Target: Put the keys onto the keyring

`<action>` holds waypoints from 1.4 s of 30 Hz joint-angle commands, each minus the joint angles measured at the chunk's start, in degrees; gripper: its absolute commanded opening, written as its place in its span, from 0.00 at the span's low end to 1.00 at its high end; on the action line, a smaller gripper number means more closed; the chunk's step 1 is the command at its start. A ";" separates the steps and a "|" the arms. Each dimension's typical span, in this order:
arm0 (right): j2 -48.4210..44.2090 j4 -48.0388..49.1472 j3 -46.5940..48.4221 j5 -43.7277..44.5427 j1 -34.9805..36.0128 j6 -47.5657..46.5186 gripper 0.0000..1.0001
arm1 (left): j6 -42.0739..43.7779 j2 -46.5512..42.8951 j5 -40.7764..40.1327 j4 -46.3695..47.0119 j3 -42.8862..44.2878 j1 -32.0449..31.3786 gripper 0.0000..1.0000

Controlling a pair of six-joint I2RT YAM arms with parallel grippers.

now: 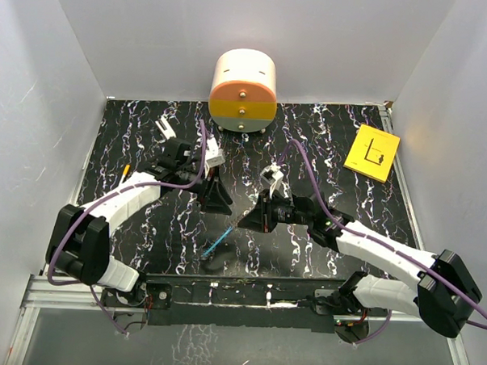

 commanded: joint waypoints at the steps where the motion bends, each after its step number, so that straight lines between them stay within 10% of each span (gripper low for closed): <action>1: 0.36 3.48 4.05 -2.33 0.10 0.11 0.08 | 3.40 -0.31 5.18 -2.55 1.57 -0.94 0.51; 33: 3.44 4.29 5.82 -4.45 0.16 0.28 0.08 | 15.17 3.22 9.30 -15.79 5.39 -4.56 0.40; 42: 3.01 4.68 5.30 -4.44 0.14 0.69 0.08 | 18.01 3.77 10.16 -18.10 5.77 -4.92 0.20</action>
